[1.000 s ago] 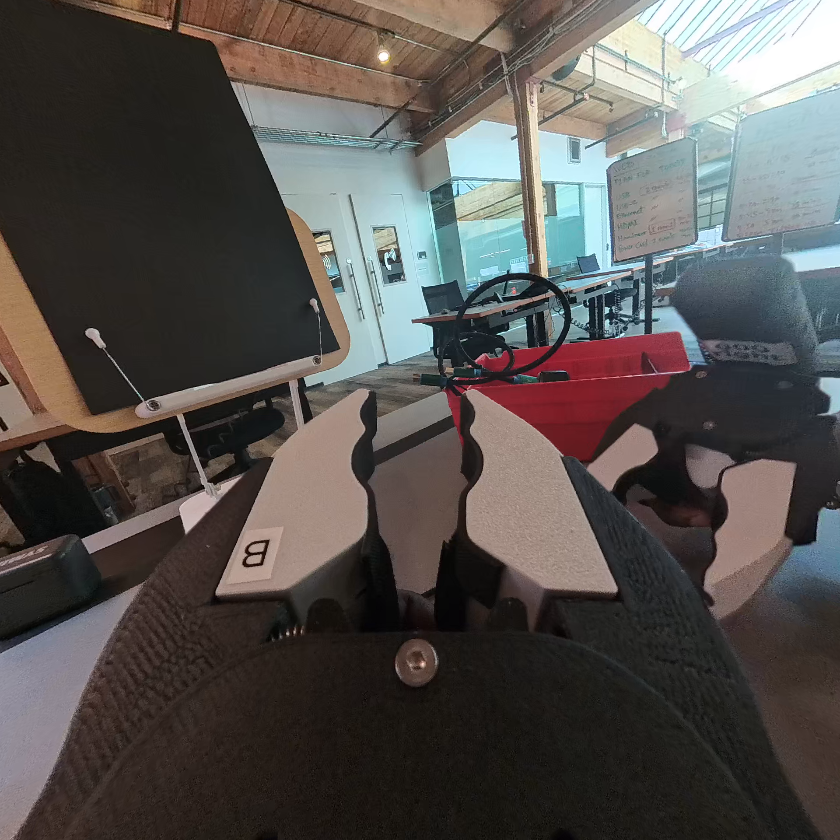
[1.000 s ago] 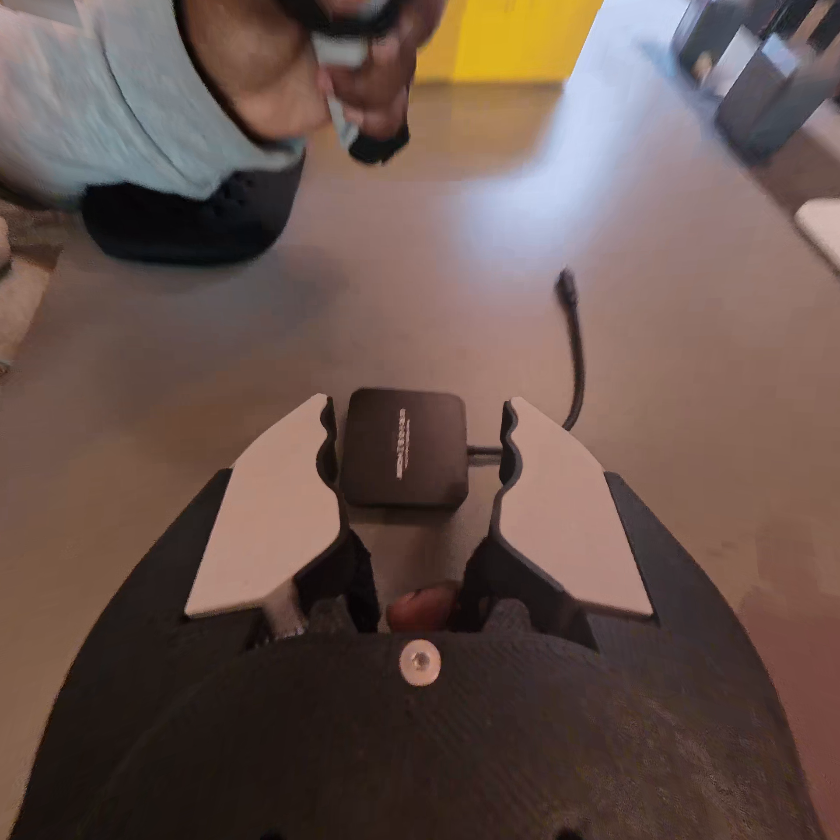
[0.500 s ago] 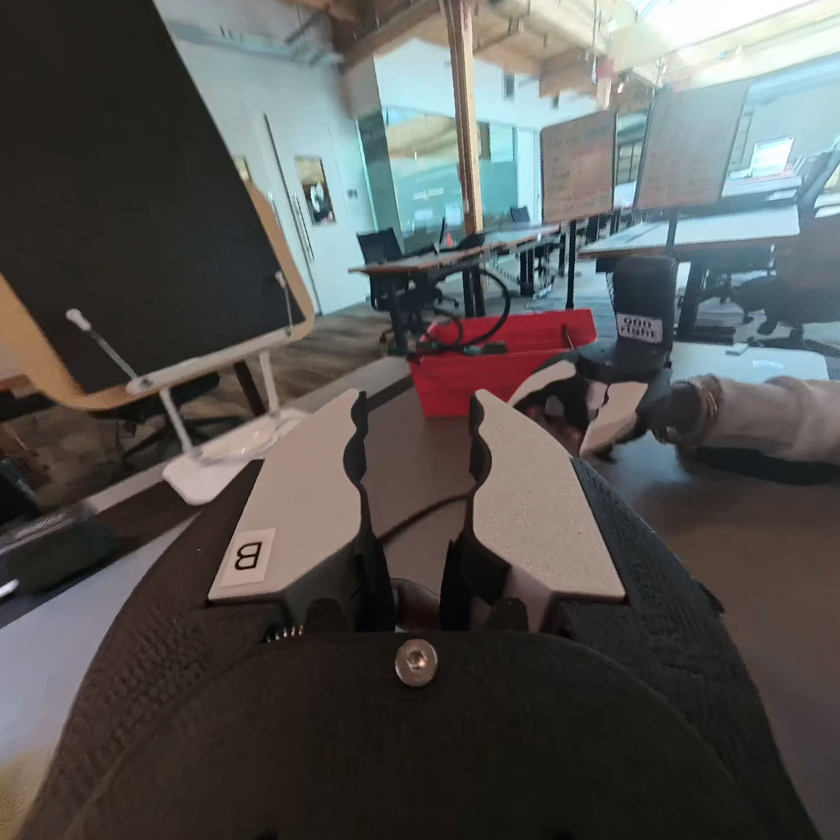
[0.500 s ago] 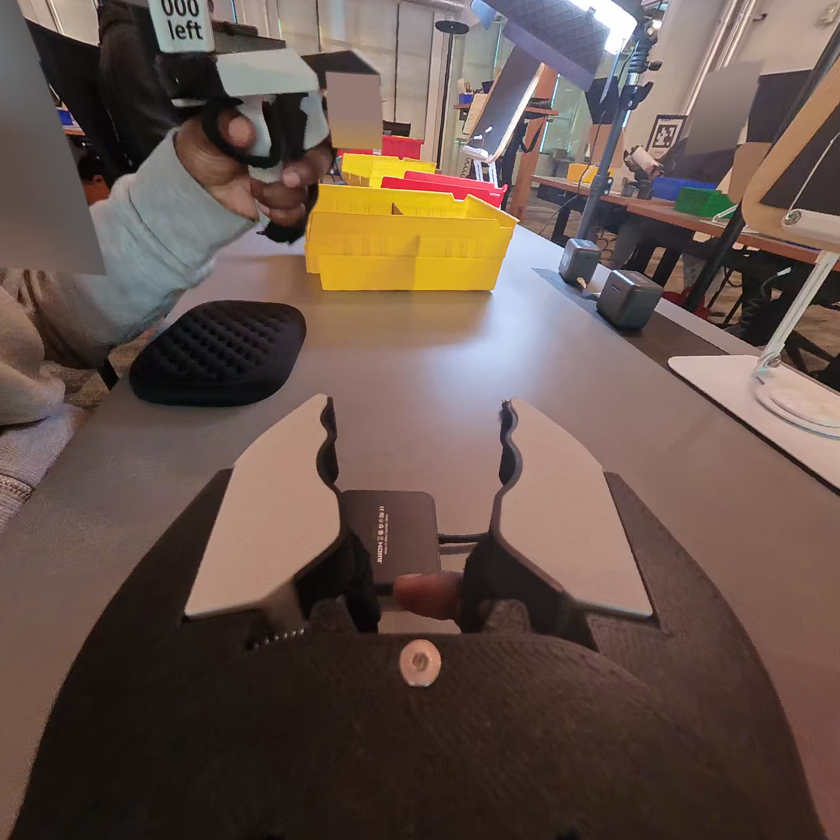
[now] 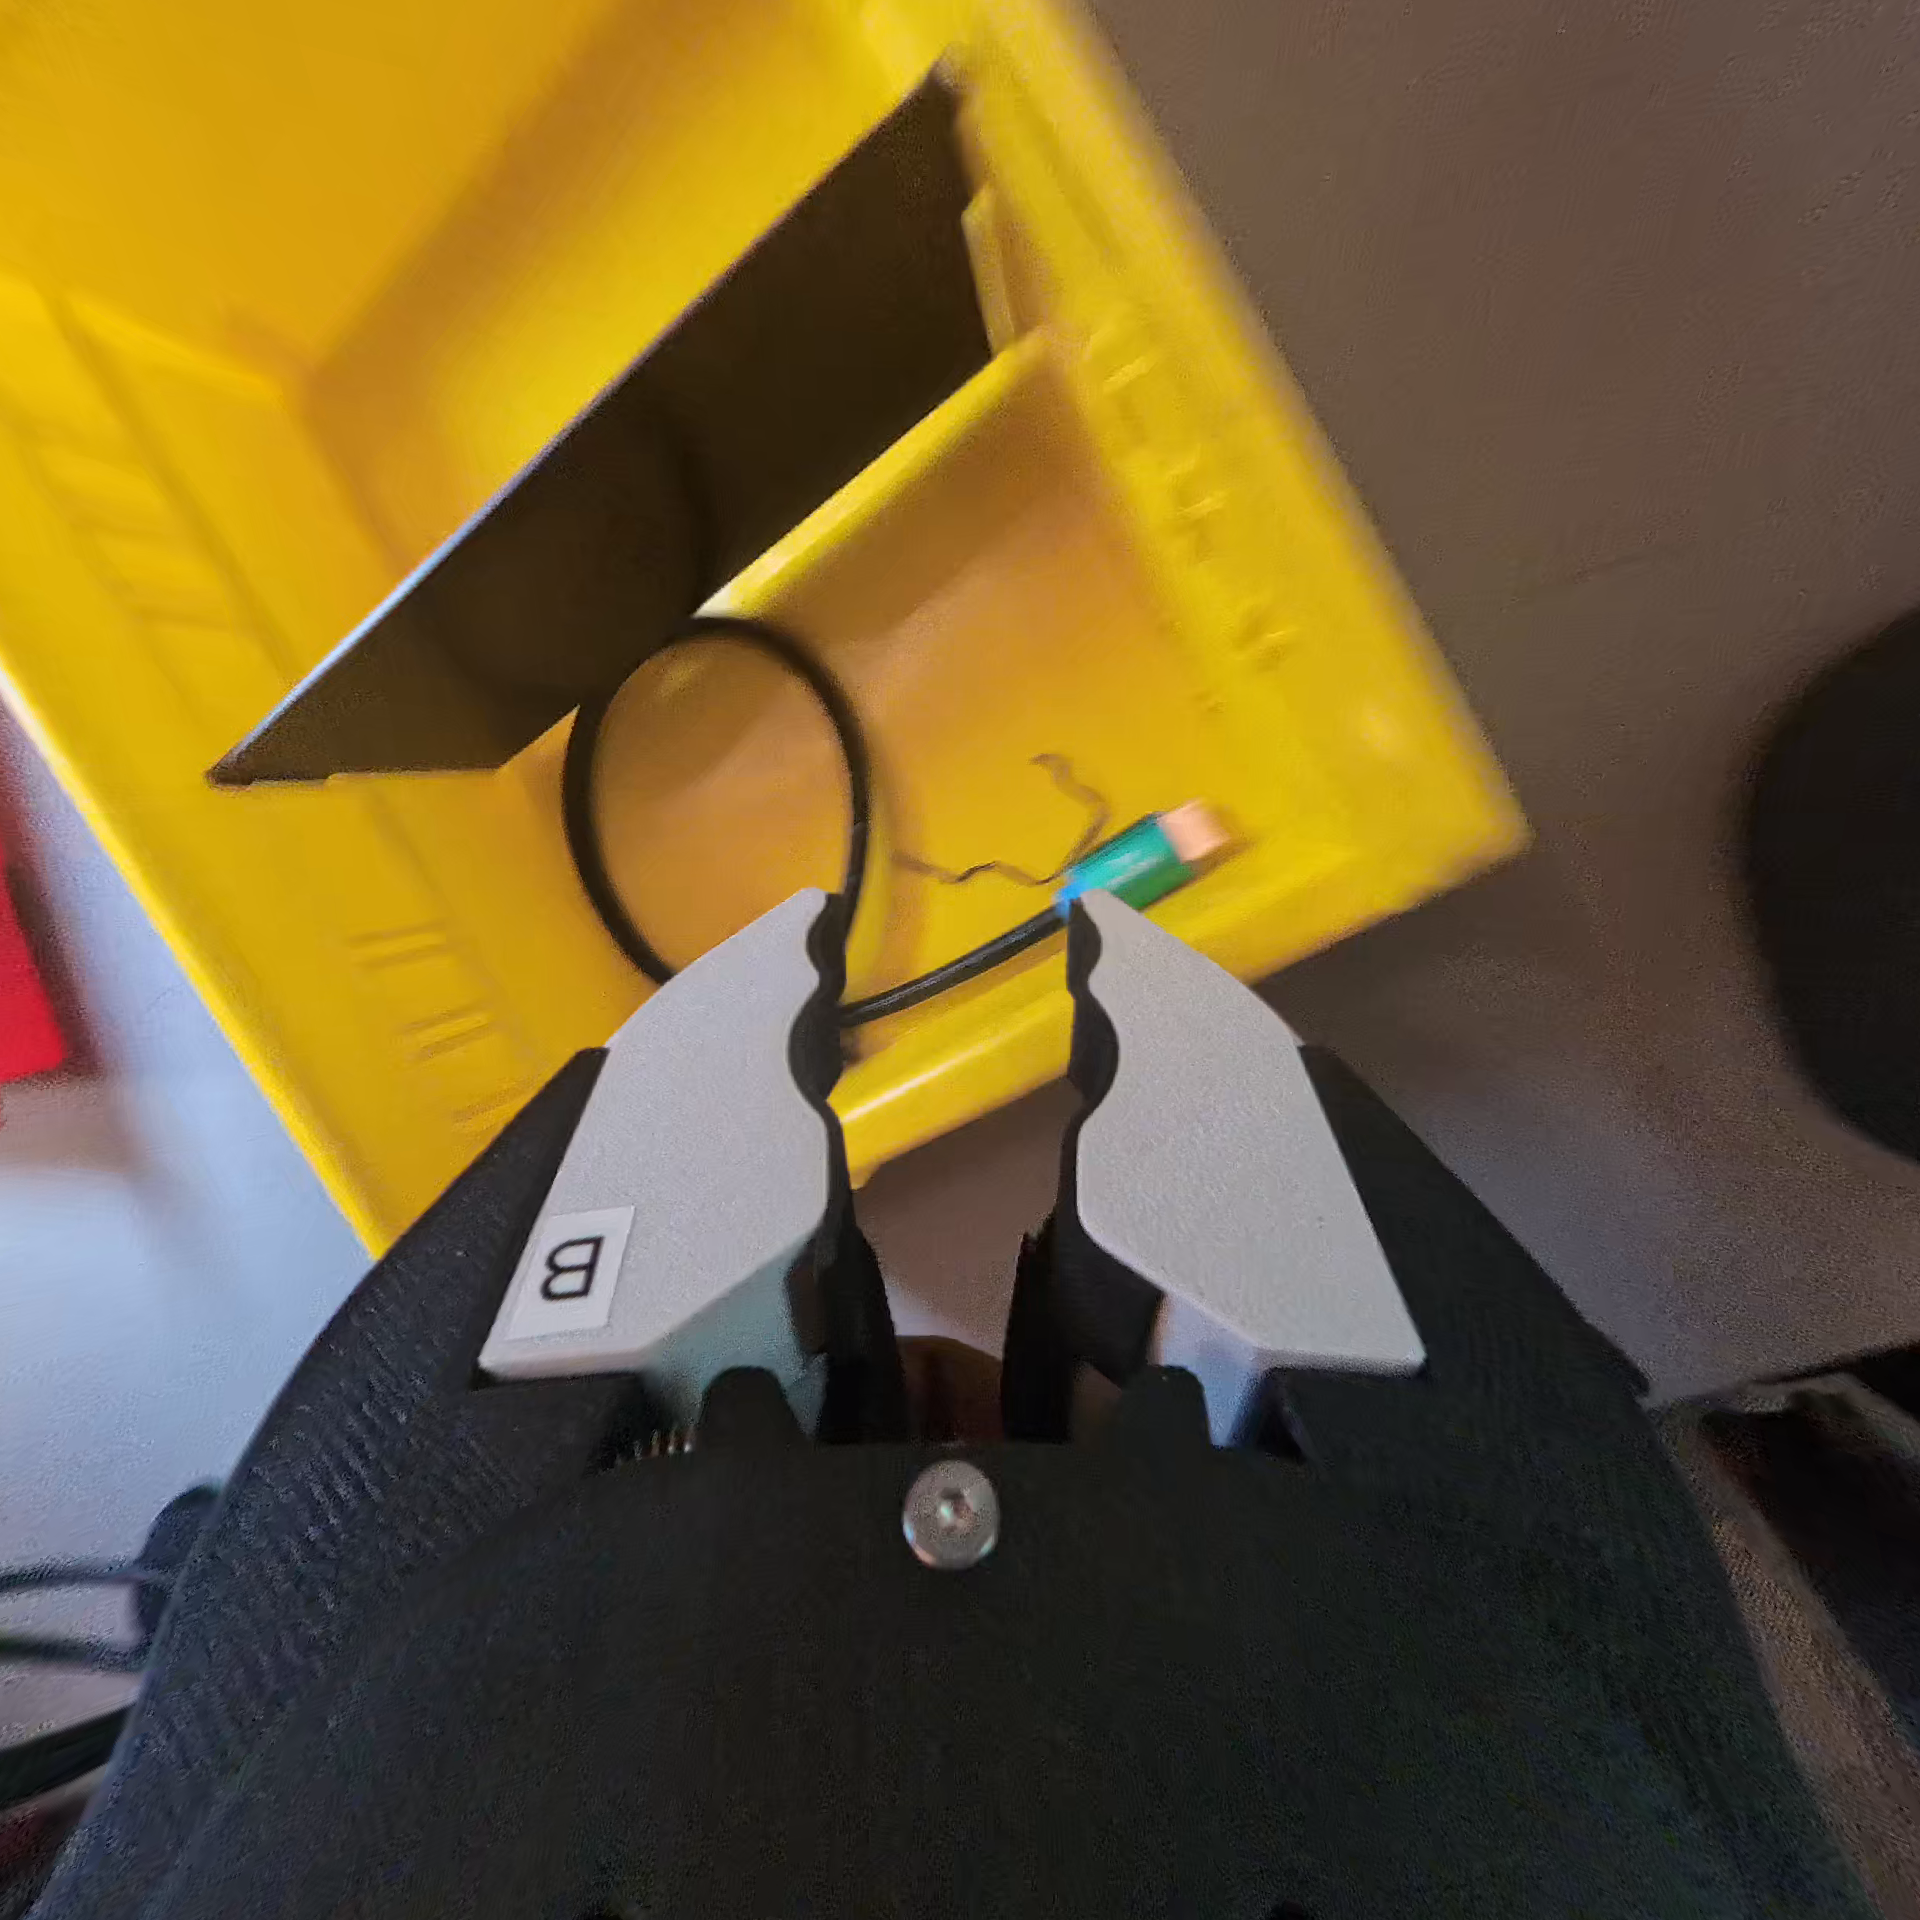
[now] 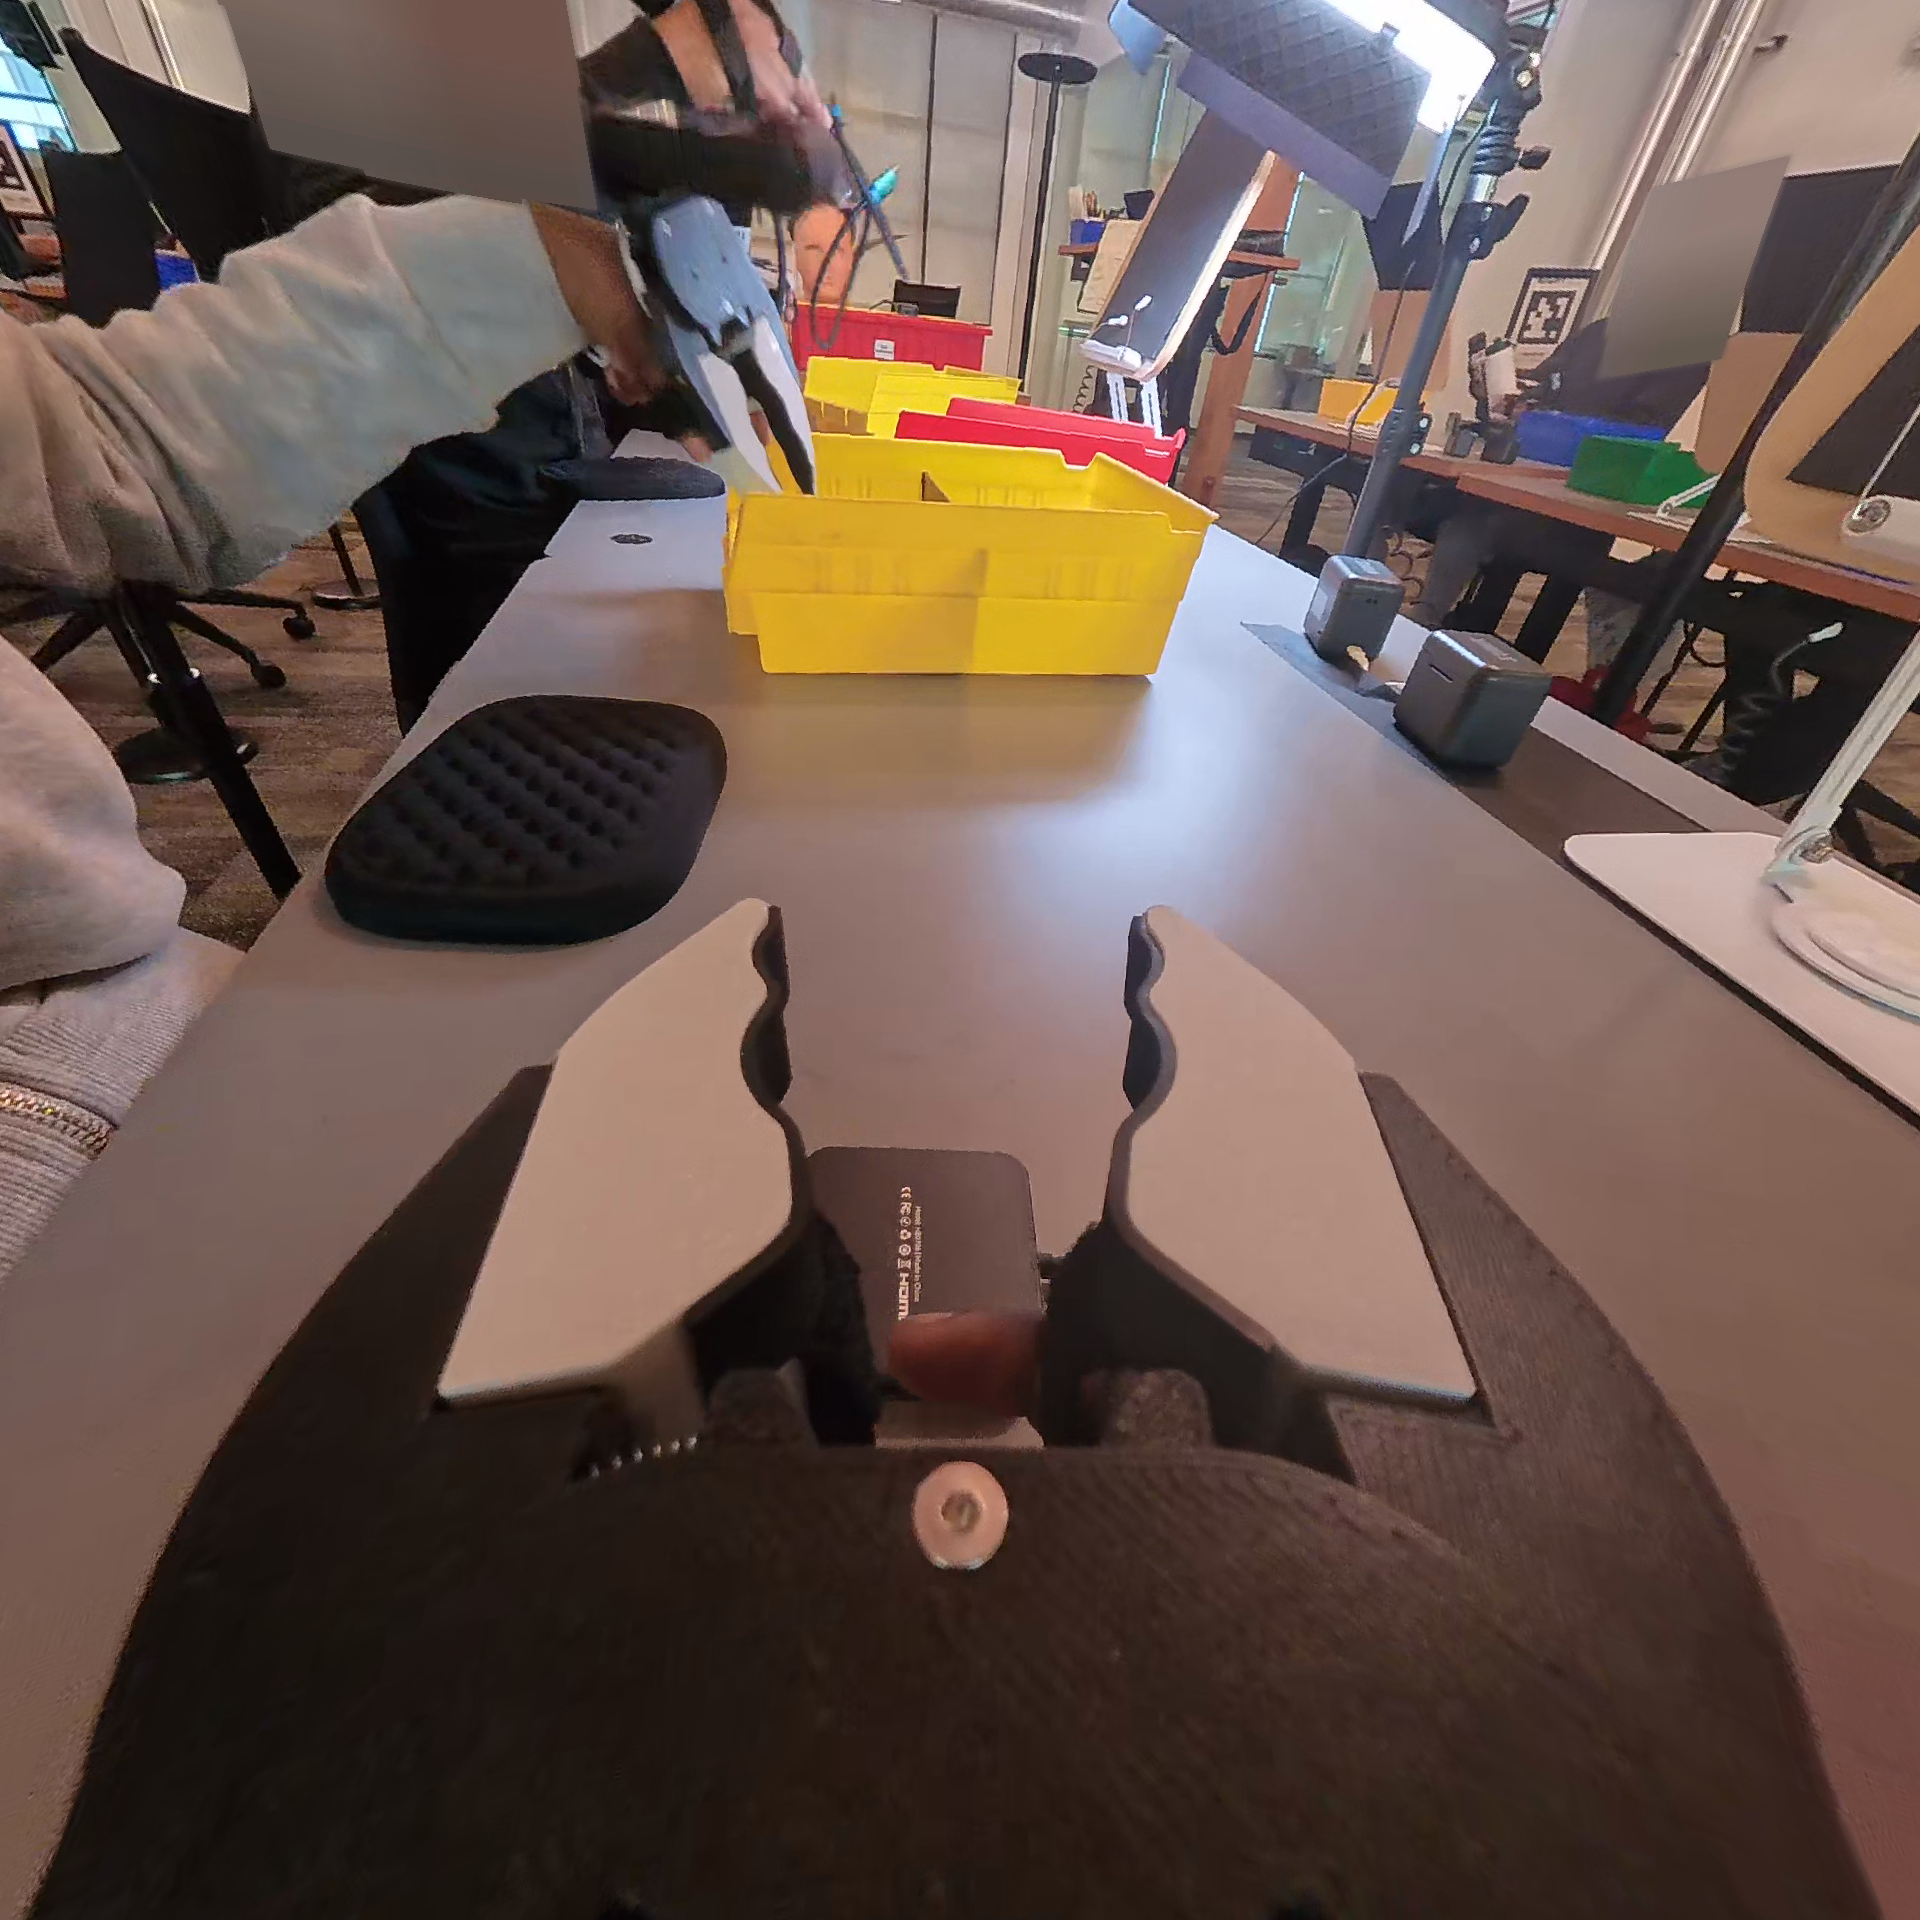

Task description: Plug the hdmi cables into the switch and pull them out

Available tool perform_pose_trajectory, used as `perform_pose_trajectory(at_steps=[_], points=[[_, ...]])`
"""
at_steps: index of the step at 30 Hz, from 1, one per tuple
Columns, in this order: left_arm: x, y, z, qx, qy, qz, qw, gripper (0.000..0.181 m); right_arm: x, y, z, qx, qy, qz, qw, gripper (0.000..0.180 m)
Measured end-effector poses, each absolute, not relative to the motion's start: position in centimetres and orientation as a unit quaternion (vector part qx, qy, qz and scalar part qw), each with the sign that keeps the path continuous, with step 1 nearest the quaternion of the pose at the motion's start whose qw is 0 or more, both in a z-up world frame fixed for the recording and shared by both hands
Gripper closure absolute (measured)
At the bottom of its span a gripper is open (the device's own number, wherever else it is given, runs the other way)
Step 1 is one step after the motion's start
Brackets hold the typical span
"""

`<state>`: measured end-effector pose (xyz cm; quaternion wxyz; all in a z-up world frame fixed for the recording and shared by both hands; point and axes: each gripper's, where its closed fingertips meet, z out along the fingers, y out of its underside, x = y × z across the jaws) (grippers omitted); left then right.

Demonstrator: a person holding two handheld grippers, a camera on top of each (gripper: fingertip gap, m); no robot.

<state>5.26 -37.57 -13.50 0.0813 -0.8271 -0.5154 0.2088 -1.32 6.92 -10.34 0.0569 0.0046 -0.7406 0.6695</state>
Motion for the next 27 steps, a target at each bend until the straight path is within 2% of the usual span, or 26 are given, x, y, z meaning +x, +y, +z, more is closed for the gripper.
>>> perform_pose_trajectory(at_steps=[1,9,12,13,18,27], points=[[5.0,-39.0,-14.4,-0.827,-0.523,0.201,0.051,0.143,-1.3,6.9,-10.3,0.004,-0.740,0.670,0.058,0.117],[3.9,-42.5,-20.0,-0.822,-0.559,0.109,-0.018,0.152,-1.7,7.1,-10.4,-0.004,-0.741,0.669,0.059,0.119],[4.2,-42.1,-20.9,-0.821,-0.565,0.077,-0.009,0.173,-1.7,7.1,-10.6,-0.003,-0.745,0.664,0.062,0.119],[4.2,-42.0,-20.8,-0.820,-0.567,0.075,-0.007,0.173,-1.7,7.1,-10.7,-0.002,-0.746,0.662,0.065,0.119],[4.7,-41.5,-18.9,-0.816,-0.571,0.087,0.022,0.173,-1.8,7.2,-10.5,-0.003,-0.743,0.665,0.070,0.120],[5.0,-41.5,-11.5,-0.813,-0.550,0.188,0.036,0.175,-1.9,7.2,-10.4,-0.002,-0.743,0.665,0.077,0.121]])
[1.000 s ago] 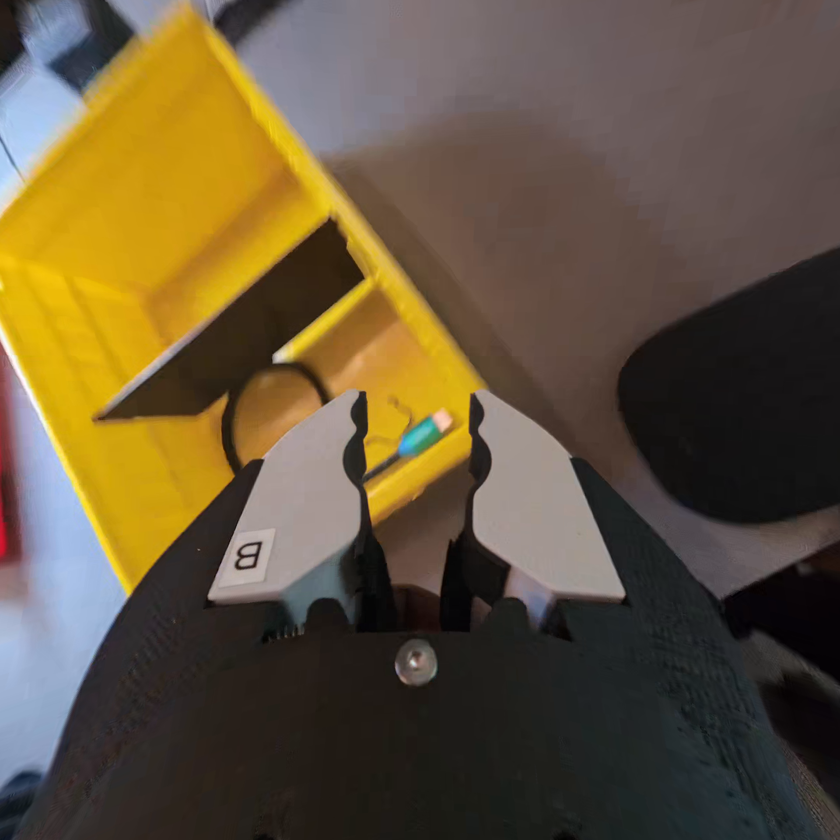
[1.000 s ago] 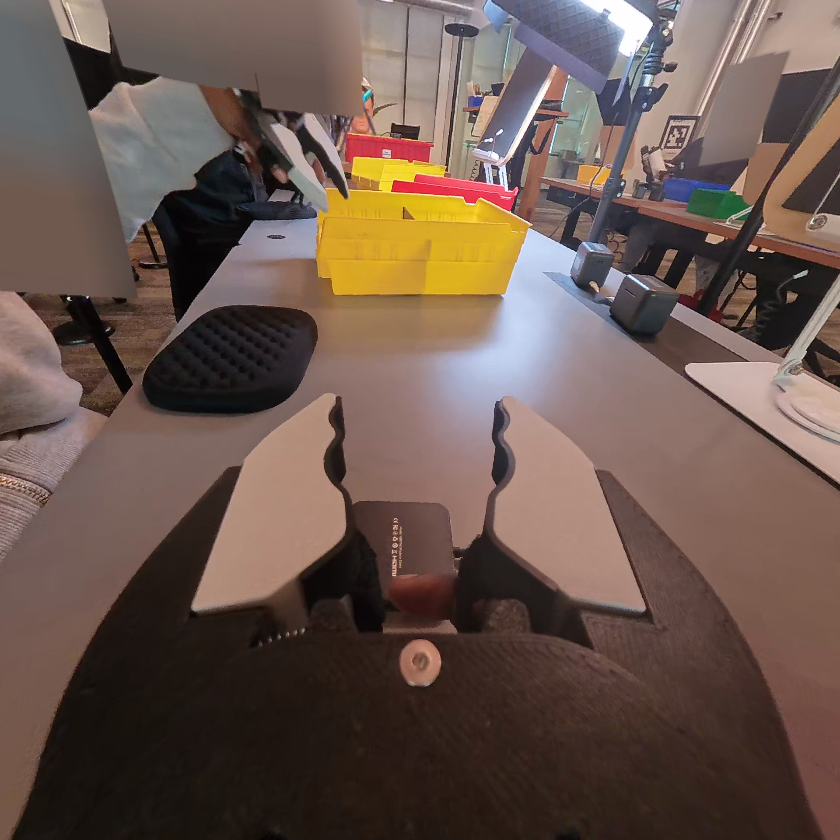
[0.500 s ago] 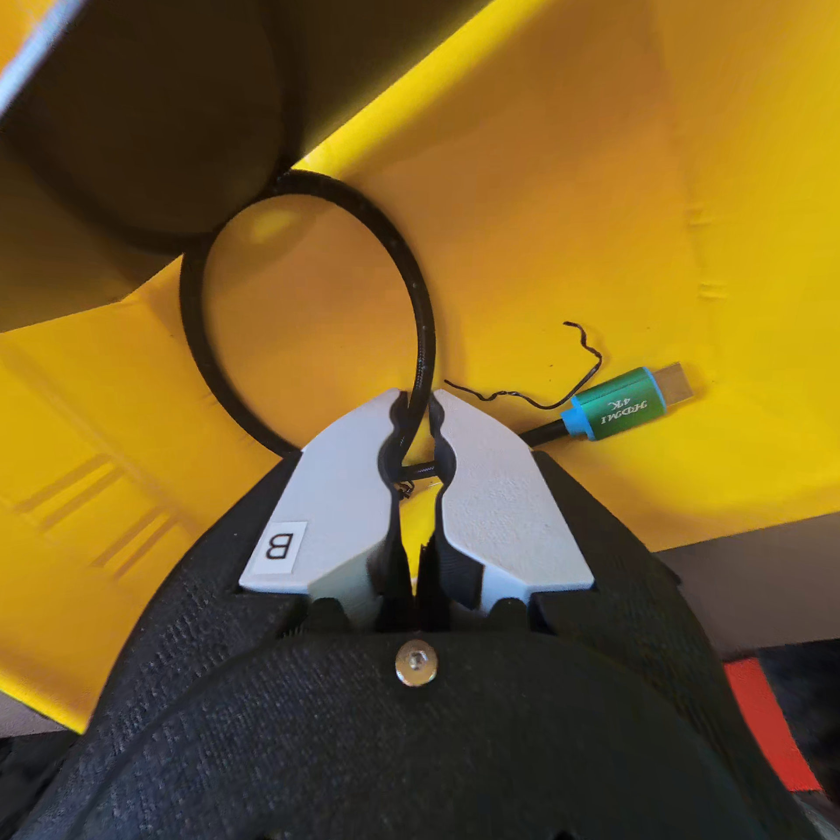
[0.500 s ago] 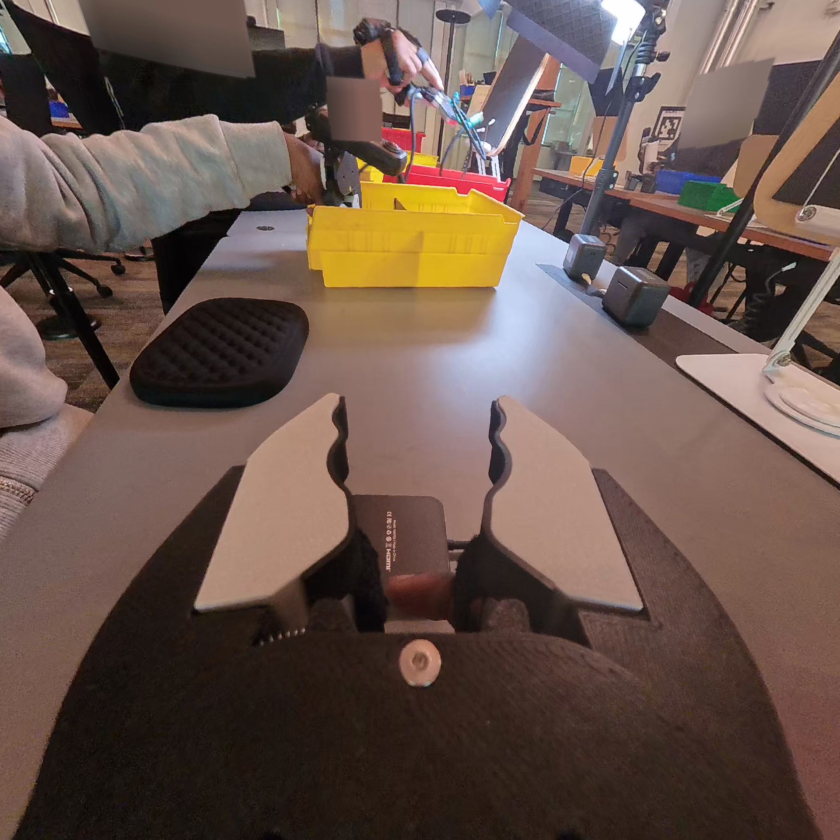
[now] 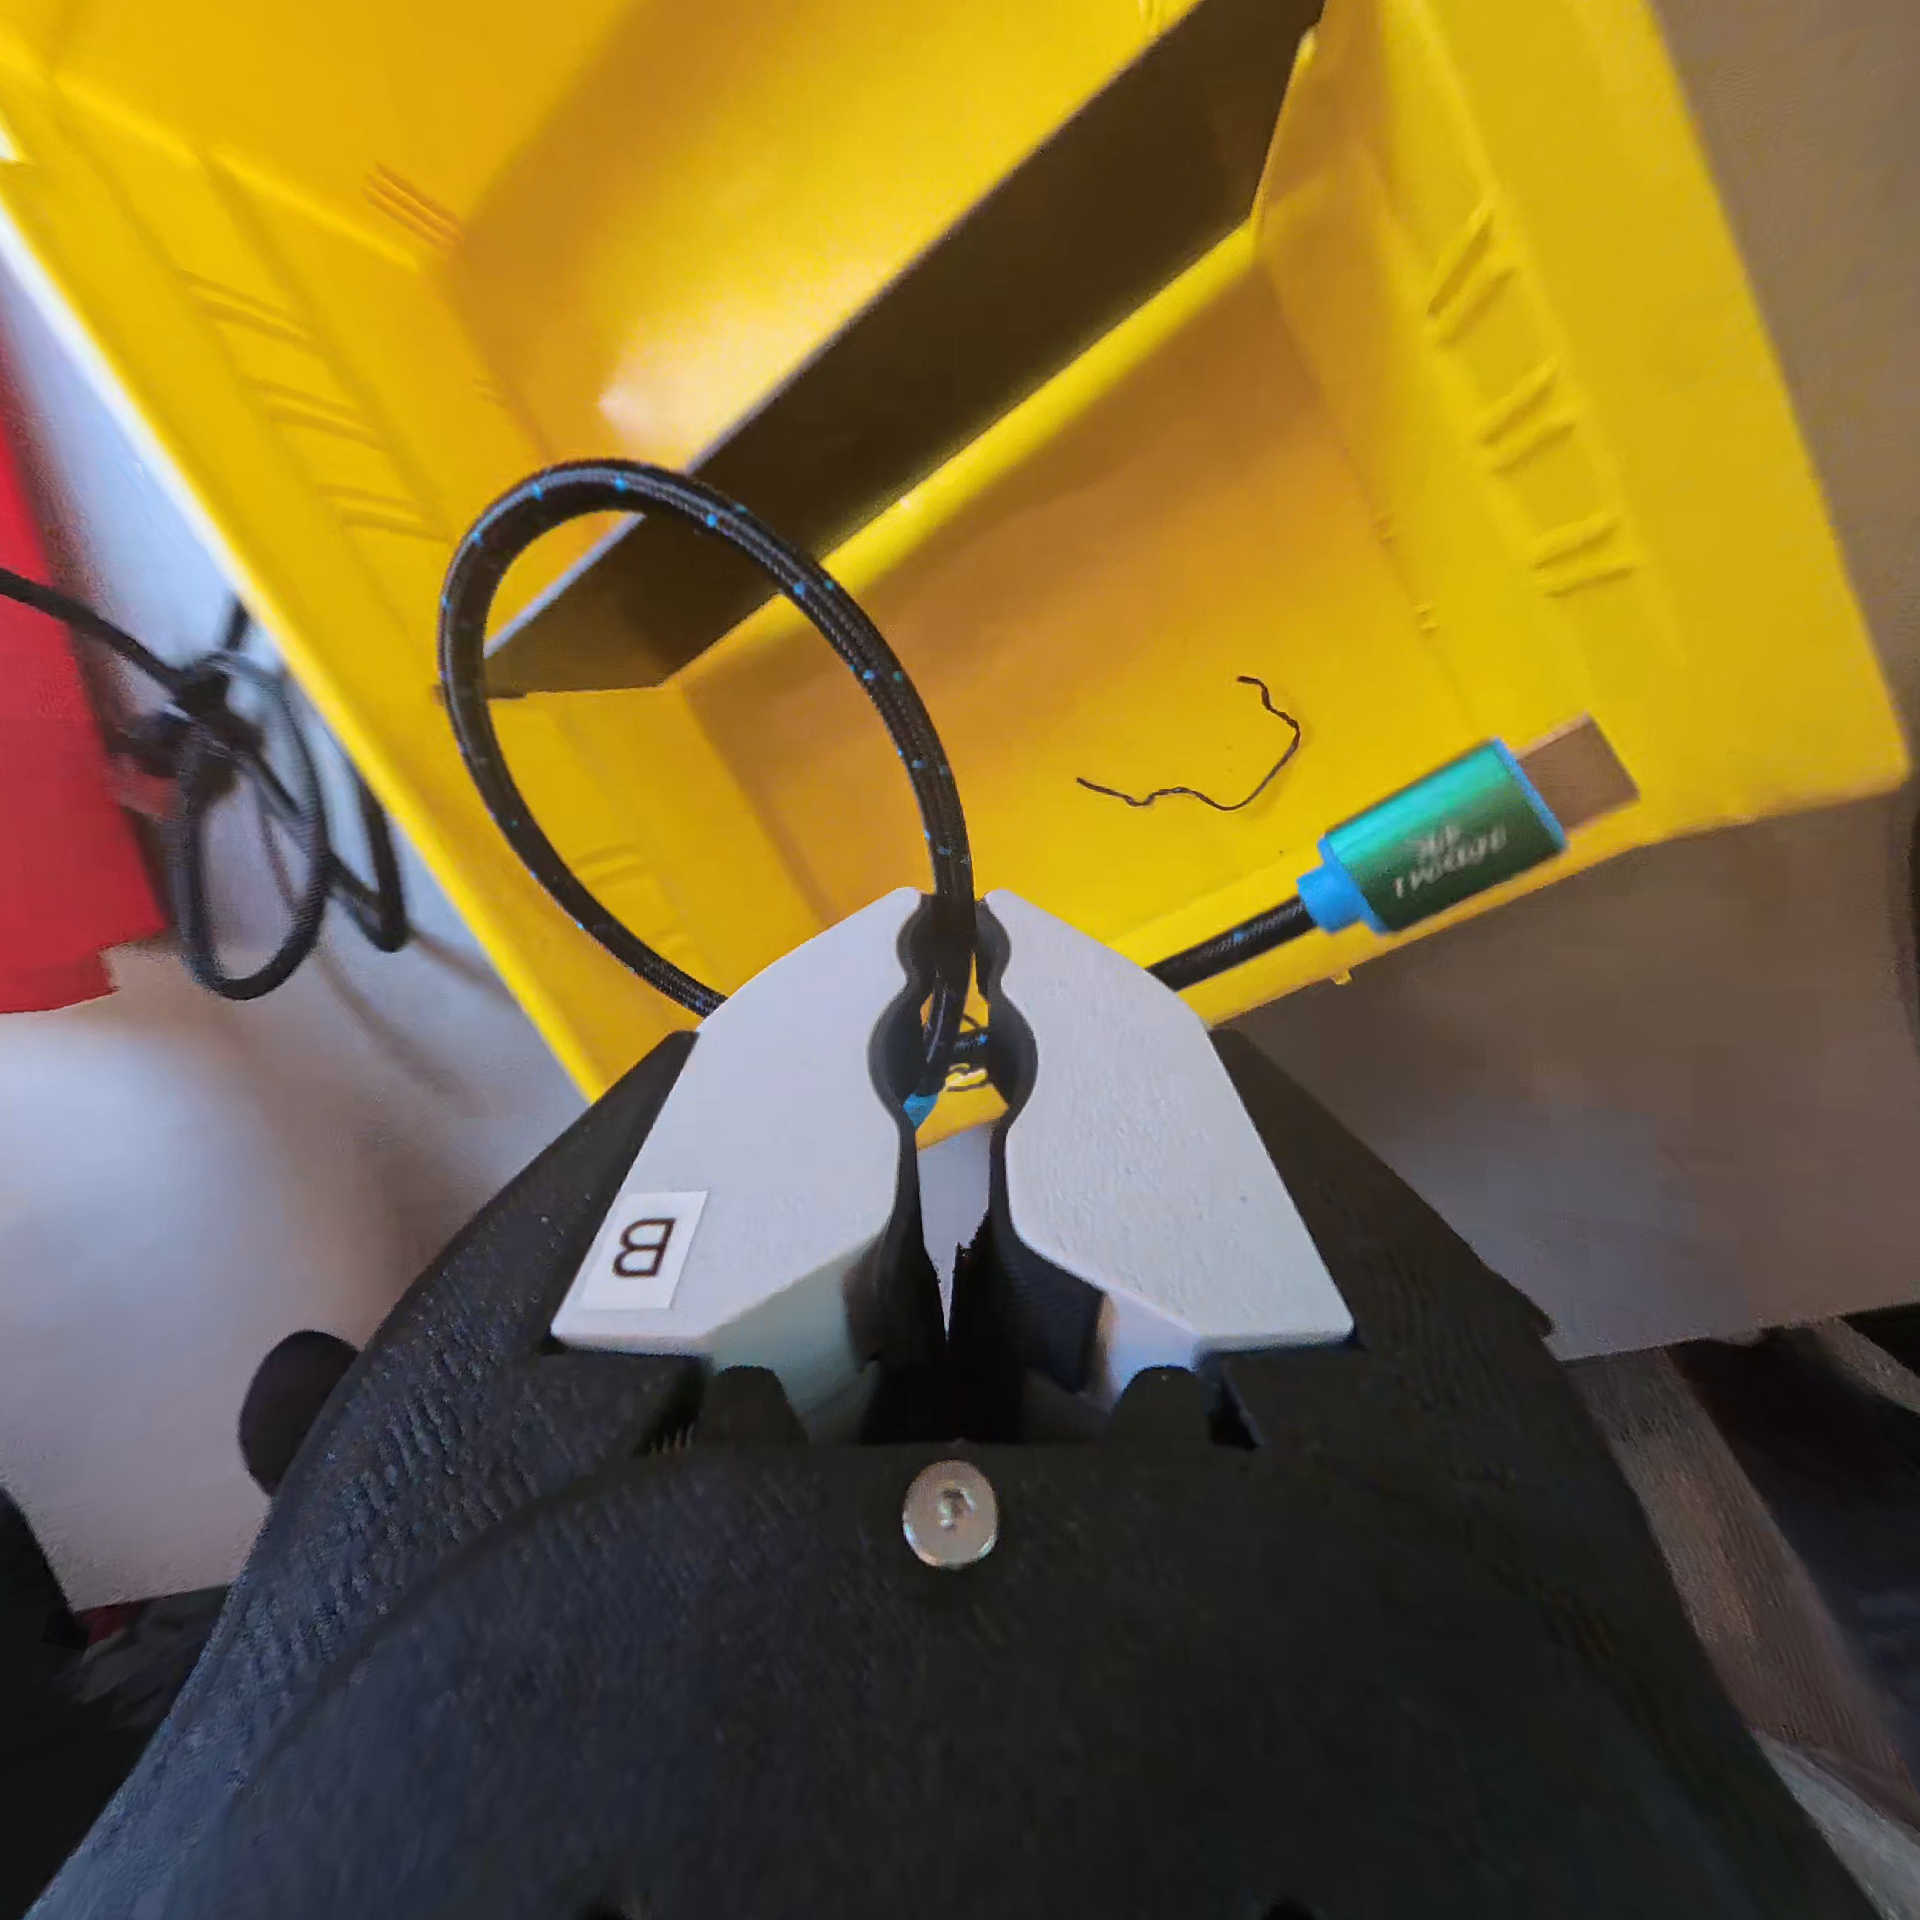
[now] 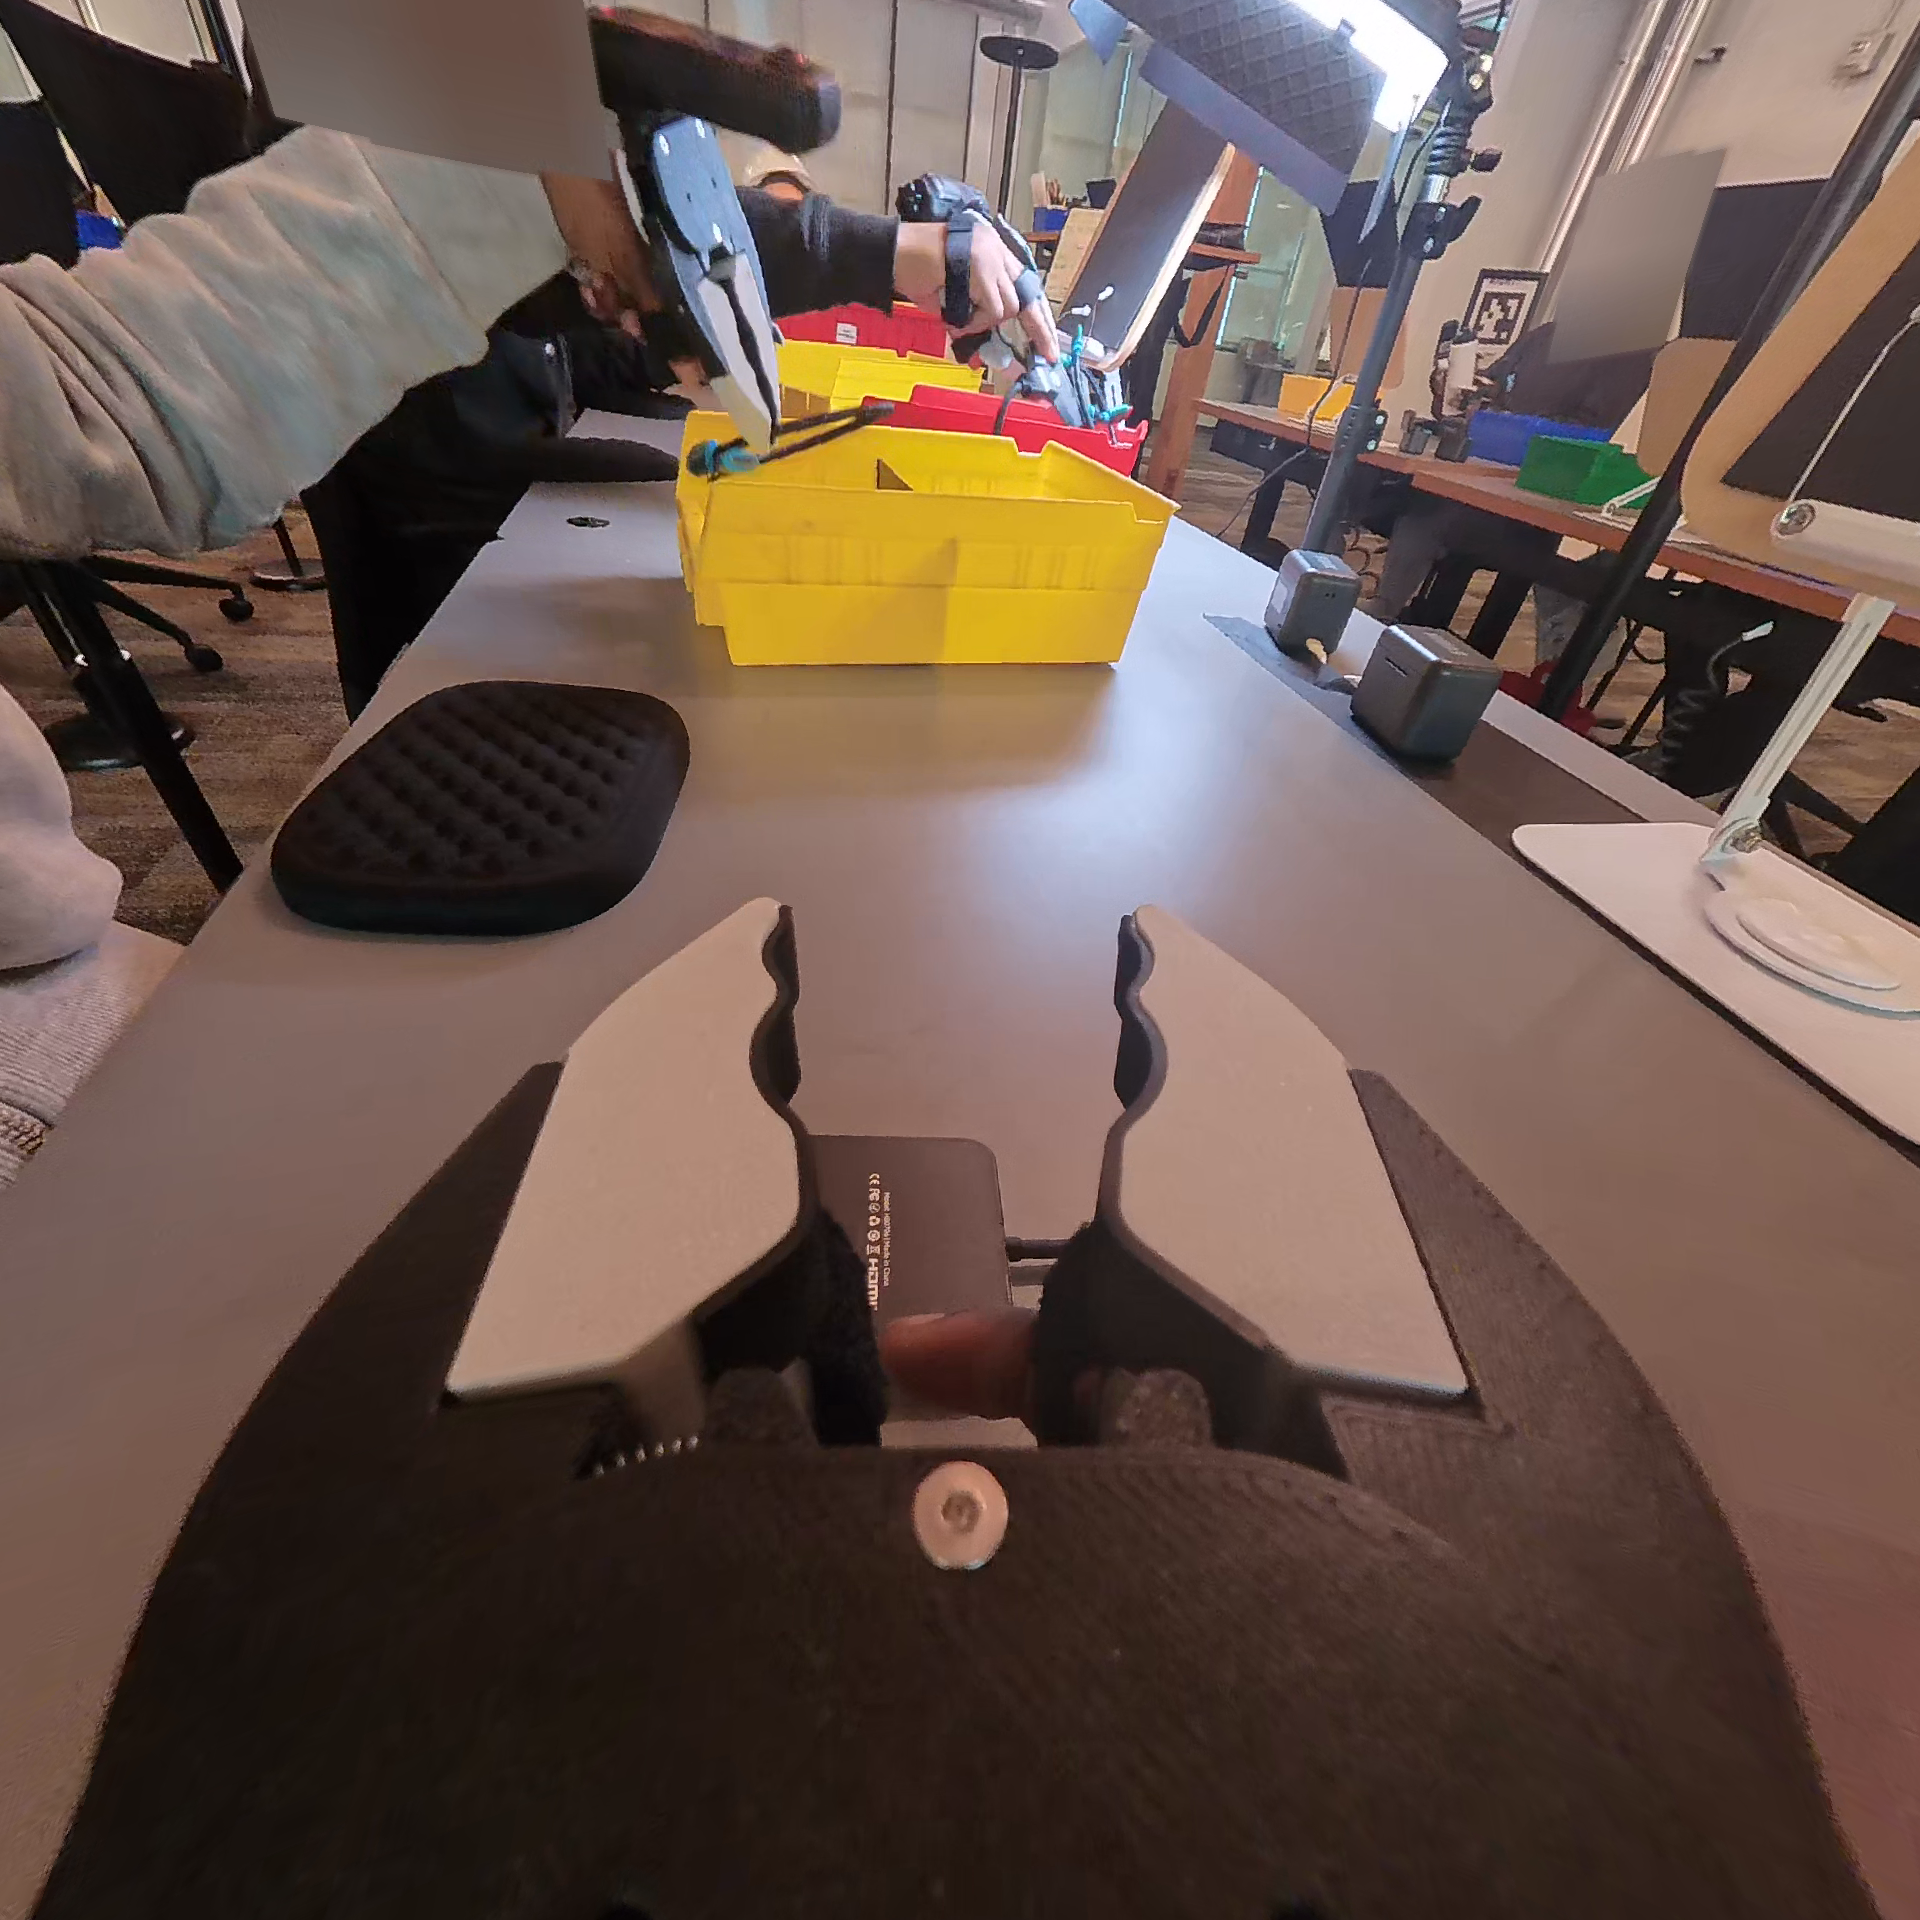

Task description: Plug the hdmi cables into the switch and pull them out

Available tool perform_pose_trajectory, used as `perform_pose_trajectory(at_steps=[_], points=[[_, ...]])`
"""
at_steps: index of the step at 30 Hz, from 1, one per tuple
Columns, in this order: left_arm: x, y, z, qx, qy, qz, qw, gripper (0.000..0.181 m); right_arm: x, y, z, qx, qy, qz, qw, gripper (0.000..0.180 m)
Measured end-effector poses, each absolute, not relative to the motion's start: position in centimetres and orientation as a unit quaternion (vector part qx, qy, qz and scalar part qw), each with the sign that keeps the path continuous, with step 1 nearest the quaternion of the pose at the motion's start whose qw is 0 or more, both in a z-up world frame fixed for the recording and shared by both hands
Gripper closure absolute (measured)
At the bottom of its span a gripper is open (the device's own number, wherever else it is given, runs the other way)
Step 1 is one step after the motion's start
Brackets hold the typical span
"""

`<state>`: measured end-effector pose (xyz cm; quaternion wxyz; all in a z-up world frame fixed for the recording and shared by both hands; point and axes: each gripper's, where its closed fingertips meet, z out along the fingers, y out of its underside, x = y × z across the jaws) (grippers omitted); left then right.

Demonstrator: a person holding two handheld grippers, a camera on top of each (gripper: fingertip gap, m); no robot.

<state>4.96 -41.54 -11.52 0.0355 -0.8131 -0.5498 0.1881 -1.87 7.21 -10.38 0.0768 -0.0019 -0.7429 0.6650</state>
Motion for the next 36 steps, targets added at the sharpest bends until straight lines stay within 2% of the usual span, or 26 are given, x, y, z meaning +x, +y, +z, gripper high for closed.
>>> perform_pose_trajectory(at_steps=[8,17,26,36], points=[[3.6,-39.2,-5.2,-0.757,-0.529,0.359,0.133,0.175,-1.7,7.1,-10.4,0.005,-0.745,0.662,0.082,0.121],[-1.2,-25.7,-1.0,-0.707,-0.386,0.526,0.273,0.176,-1.3,6.7,-10.8,0.024,-0.754,0.648,0.103,0.121],[-7.7,-6.4,-6.2,-0.780,-0.245,0.490,0.302,0.175,-1.5,7.0,-11.2,0.090,-0.765,0.599,0.220,0.123],[-8.9,-2.2,-12.8,-0.809,-0.208,0.481,0.265,0.175,-1.8,6.6,-13.6,0.100,-0.797,0.551,0.226,0.128]])
